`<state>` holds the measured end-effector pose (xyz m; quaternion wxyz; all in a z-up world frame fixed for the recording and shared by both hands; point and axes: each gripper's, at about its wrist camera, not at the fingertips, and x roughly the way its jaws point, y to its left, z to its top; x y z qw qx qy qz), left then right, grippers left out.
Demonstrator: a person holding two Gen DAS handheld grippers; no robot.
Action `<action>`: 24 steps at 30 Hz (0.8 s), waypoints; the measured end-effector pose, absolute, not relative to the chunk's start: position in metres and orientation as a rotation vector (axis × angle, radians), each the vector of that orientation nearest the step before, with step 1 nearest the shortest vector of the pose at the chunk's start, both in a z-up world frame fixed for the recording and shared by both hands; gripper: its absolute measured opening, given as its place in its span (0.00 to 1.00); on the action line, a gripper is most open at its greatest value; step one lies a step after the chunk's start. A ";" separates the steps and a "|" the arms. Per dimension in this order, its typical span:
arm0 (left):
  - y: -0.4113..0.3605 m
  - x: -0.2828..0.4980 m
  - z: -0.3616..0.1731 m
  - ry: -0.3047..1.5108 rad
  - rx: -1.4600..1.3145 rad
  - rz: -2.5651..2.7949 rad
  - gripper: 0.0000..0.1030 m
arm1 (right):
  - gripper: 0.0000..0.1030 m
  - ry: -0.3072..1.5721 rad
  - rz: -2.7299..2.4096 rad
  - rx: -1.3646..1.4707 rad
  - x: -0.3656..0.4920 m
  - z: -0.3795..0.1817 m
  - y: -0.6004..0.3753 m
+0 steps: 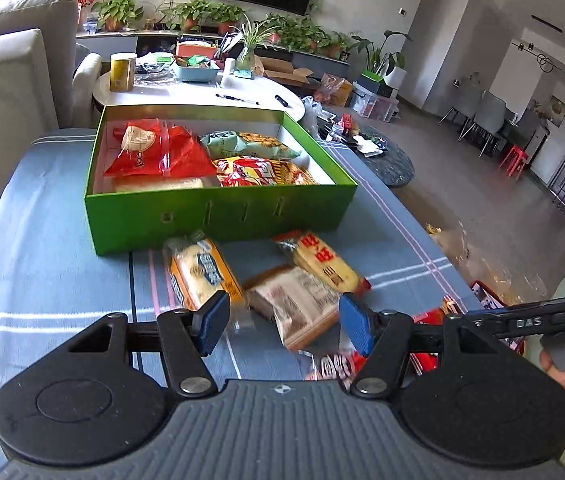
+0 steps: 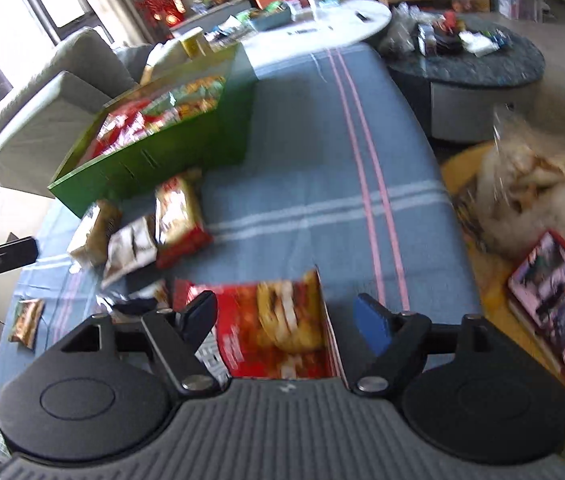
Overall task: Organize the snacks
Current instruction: 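Grasp the red cartoon-printed chip bag with the right tool, then lift the red chip bag into the green box and open the right tool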
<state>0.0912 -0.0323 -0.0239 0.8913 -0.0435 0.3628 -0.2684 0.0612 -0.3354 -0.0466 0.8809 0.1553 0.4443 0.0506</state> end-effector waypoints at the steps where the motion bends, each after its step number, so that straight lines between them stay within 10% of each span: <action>1: -0.031 0.088 -0.024 0.749 -0.088 -0.554 0.56 | 0.78 0.938 0.107 0.334 0.057 -0.051 -0.336; 24: 0.007 0.067 -0.040 0.796 -0.091 -0.558 0.56 | 0.64 0.963 0.375 0.303 0.075 -0.056 -0.221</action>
